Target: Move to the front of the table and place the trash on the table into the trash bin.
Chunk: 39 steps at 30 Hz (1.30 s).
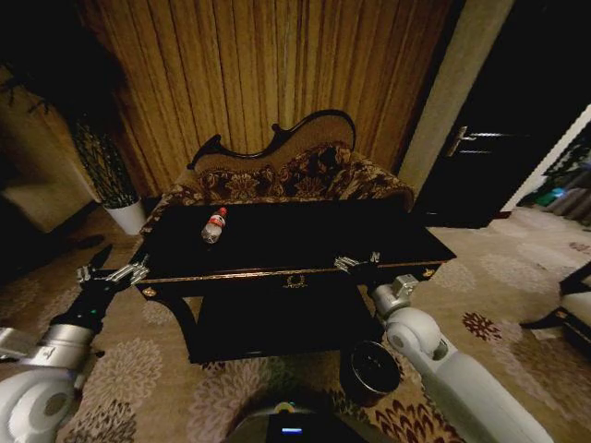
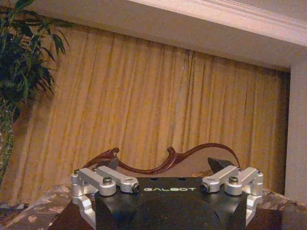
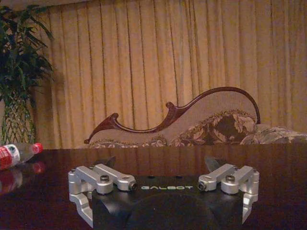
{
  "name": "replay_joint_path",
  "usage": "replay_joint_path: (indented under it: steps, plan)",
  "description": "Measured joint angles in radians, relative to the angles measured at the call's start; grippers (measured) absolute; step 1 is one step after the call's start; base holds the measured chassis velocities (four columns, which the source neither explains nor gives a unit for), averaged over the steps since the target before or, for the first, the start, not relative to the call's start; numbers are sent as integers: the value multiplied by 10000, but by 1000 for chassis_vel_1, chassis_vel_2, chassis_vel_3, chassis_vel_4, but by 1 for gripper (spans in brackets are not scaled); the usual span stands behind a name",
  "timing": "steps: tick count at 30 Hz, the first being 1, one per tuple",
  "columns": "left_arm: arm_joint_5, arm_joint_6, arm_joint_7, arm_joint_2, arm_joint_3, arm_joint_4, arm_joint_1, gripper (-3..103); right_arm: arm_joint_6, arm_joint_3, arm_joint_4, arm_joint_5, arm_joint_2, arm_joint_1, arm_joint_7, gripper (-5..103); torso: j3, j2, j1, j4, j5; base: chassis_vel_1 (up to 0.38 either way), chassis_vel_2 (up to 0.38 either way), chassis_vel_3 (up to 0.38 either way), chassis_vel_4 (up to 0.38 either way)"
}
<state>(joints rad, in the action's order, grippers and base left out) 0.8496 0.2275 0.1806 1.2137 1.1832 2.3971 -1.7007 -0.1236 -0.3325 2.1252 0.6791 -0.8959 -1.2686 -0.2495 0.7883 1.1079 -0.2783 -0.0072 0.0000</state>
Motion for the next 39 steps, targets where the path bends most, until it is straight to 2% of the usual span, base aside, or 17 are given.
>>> replay_joint_path:
  steps: [20,39]
  plan:
    - [-15,0,201,30,-14,-3,-17,100,0,49,82,3,-21,-73,-6,100,1,0,-1,1,-1,-51,54,54,-66]
    - [-25,4,223,-28,-28,4,29,100,-30,73,117,102,0,-63,10,100,0,2,0,0,-1,-17,-14,18,14]
